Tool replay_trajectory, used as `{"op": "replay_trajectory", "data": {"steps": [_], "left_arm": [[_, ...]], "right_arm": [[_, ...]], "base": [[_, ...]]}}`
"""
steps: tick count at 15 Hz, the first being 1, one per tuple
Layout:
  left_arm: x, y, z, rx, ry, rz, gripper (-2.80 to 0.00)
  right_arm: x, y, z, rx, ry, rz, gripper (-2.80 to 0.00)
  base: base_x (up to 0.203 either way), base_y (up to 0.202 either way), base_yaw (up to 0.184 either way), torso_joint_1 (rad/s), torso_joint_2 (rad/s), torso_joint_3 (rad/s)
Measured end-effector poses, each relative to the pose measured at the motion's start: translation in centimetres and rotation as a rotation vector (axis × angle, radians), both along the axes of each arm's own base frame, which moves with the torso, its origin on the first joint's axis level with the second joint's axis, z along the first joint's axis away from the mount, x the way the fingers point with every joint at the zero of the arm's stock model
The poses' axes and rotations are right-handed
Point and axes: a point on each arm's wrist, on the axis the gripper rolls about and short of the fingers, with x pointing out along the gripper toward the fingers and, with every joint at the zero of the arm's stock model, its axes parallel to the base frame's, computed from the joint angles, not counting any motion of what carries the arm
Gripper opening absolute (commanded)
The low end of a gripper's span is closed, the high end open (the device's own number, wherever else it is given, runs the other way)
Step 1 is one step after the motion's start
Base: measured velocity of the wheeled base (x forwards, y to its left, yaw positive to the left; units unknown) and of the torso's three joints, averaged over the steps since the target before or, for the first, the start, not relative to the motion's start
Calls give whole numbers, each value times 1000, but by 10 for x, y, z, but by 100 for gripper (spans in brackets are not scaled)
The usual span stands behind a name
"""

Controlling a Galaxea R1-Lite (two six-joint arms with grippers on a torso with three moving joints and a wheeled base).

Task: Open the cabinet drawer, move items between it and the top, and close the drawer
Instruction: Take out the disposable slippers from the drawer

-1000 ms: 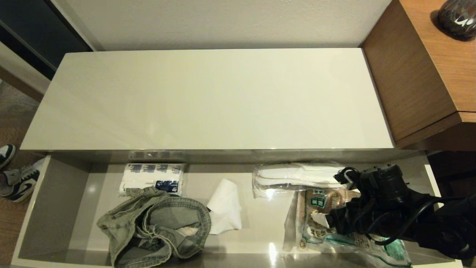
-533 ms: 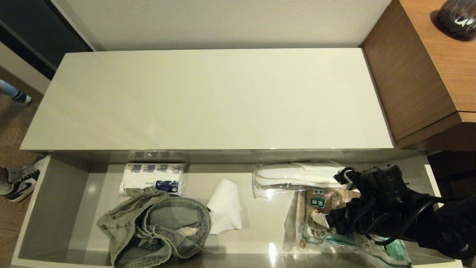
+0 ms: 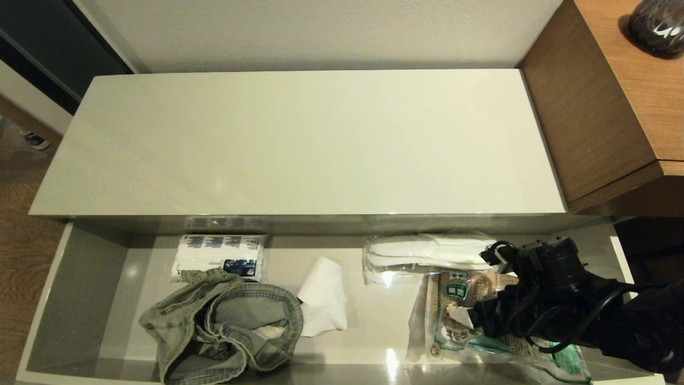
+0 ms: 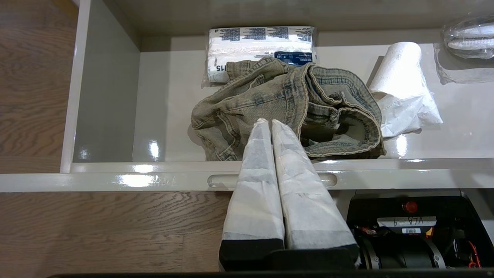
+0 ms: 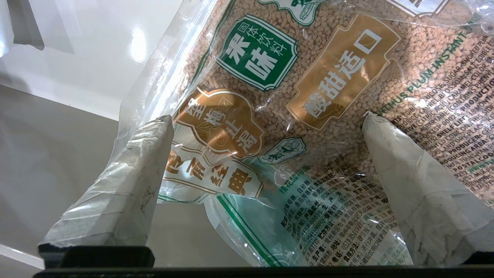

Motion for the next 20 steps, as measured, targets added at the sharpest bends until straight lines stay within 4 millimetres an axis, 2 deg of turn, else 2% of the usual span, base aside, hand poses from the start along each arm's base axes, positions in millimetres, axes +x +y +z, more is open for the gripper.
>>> {"op": "replay_trajectory", "data": {"steps": [9, 13, 17, 20], "left_arm": [[0, 0, 0, 0, 0, 0, -280], [0, 0, 0, 0, 0, 0, -280], [0, 0, 0, 0, 0, -1, -280], [0, 0, 0, 0, 0, 0, -280]], "right_arm": [[-2, -1, -1, -1, 4, 3, 0], [-3, -12, 9, 44, -15, -7, 0], [-4, -15, 17, 61, -45, -15, 0], [-3, -20, 33, 78, -103, -30, 0]], "base": [[0, 0, 0, 0, 0, 0], [0, 0, 0, 0, 0, 0], [0, 0, 0, 0, 0, 0], [0, 0, 0, 0, 0, 0]]}}
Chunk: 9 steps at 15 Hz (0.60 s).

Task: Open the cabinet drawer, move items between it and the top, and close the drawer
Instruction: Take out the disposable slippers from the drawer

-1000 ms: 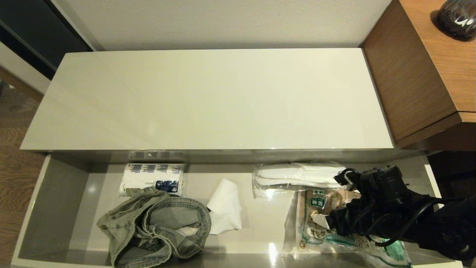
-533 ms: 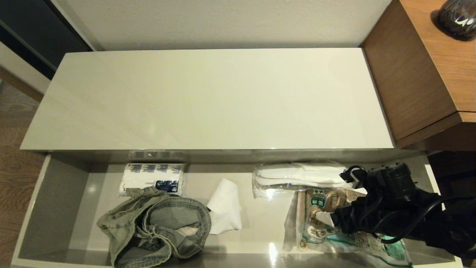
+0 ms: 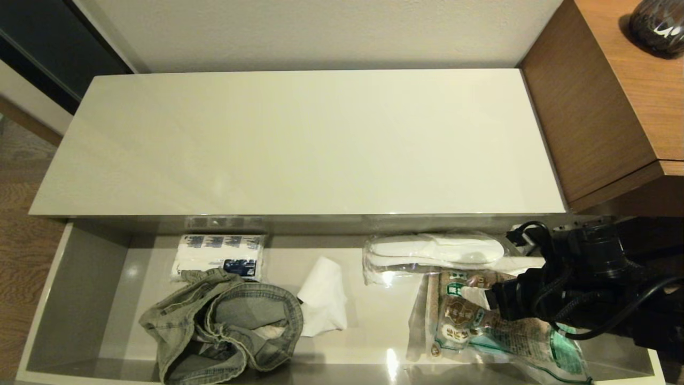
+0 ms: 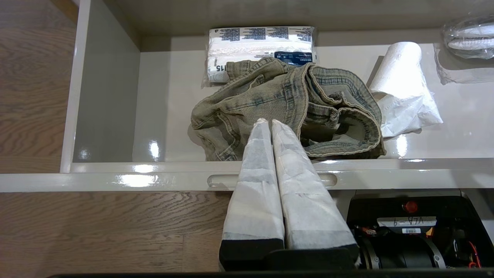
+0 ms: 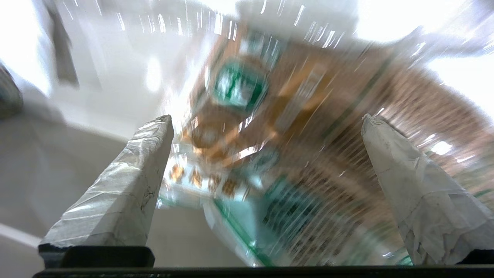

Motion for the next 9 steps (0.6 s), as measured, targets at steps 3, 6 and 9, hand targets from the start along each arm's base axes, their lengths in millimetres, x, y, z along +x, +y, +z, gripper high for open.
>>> {"op": "replay_trajectory", "data": {"steps": [3, 6, 9], "left_arm": [[0, 0, 0, 0, 0, 0, -280], [0, 0, 0, 0, 0, -1, -280], [0, 0, 0, 0, 0, 0, -280]], "right_arm": [[0, -2, 16, 12, -31, -9, 0], [-1, -6, 26, 27, -45, -13, 0], [0, -12, 32, 40, -64, -25, 0]], "base": [[0, 0, 0, 0, 0, 0], [0, 0, 0, 0, 0, 0], [0, 0, 0, 0, 0, 0]]}}
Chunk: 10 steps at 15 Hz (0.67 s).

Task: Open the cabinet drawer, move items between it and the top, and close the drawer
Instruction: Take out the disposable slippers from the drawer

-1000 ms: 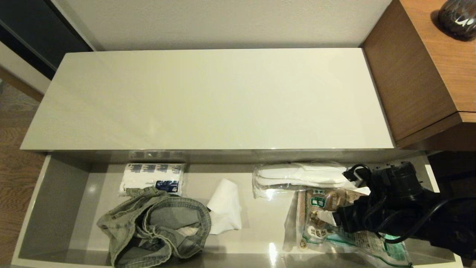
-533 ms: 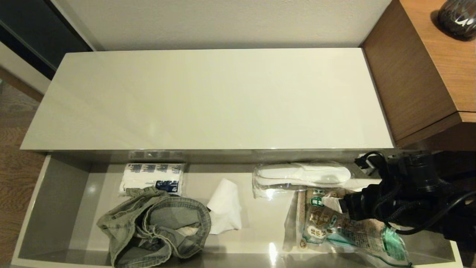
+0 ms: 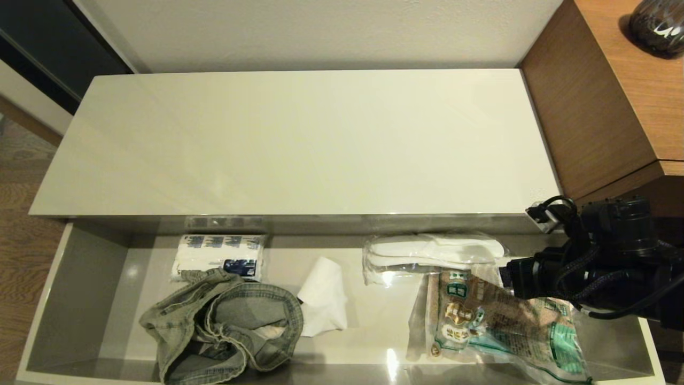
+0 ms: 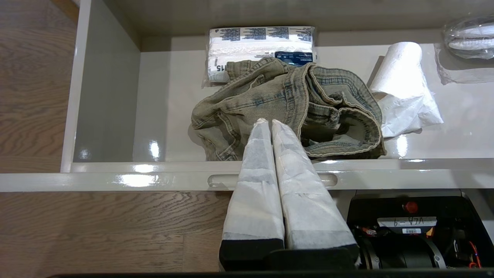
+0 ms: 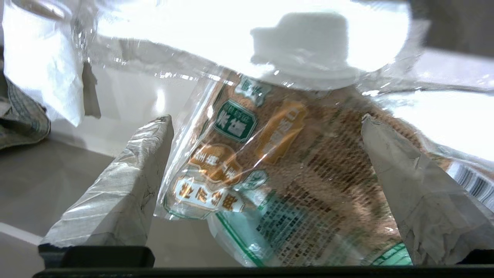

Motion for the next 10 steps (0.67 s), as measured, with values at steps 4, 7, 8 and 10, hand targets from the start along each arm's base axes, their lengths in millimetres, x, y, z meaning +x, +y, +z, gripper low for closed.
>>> {"op": "replay_trajectory", "data": {"steps": [4, 7, 8, 10], "left_arm": [[0, 0, 0, 0, 0, -1, -280], [0, 0, 0, 0, 0, -1, -280], [0, 0, 0, 0, 0, -1, -280], [0, 0, 0, 0, 0, -1, -280]], "right_arm": [[-1, -2, 5, 4, -1, -4, 0], [-1, -3, 7, 15, 7, -4, 0], [0, -3, 7, 20, 10, -10, 0], [2, -5, 6, 21, 10, -19, 0]], "base": [[0, 0, 0, 0, 0, 0], [0, 0, 0, 0, 0, 0], [0, 0, 0, 0, 0, 0], [0, 0, 0, 0, 0, 0]]}}
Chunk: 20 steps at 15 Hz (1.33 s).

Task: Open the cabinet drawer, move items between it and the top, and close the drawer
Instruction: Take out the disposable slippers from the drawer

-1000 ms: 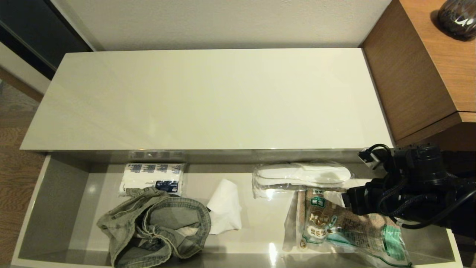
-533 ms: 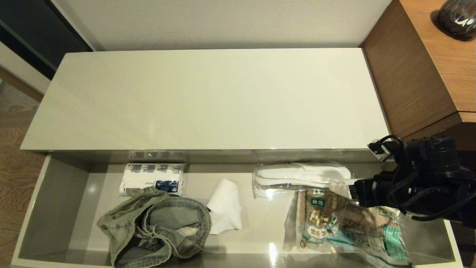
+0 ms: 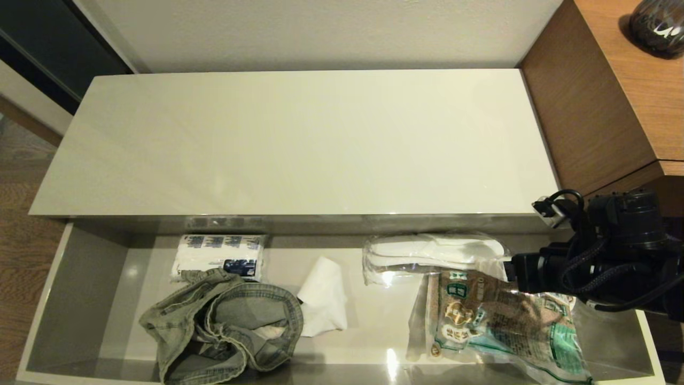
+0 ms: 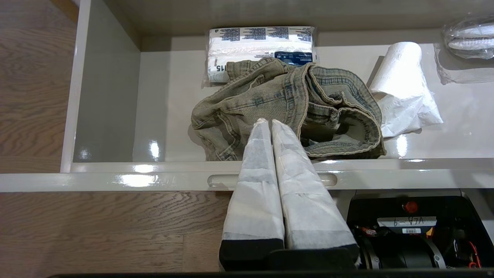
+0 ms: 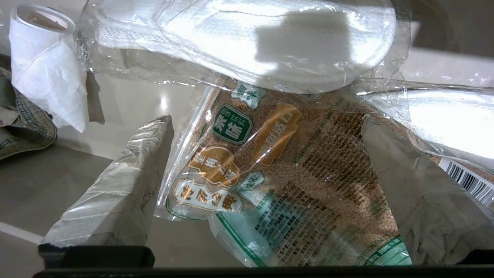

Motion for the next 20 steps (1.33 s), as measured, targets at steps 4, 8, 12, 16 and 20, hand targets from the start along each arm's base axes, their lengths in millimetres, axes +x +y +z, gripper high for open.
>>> {"op": "replay_trajectory", "data": {"steps": [4, 8, 12, 16, 20], "left_arm": [[0, 0, 0, 0, 0, 0, -280], [0, 0, 0, 0, 0, 0, -280], [0, 0, 0, 0, 0, 0, -280], [0, 0, 0, 0, 0, 1, -280], [0, 0, 0, 0, 0, 0, -280]], "right_arm": [[5, 0, -2, -2, 0, -6, 0], [10, 0, -2, -1, -3, -6, 0], [13, 1, -7, -11, 12, -2, 0], [13, 1, -11, -94, 8, 37, 0], [20, 2, -8, -245, -14, 52, 0]], "base": [[0, 0, 0, 0, 0, 0], [0, 0, 0, 0, 0, 0], [0, 0, 0, 0, 0, 0], [0, 0, 0, 0, 0, 0], [0, 0, 0, 0, 0, 0]]}}
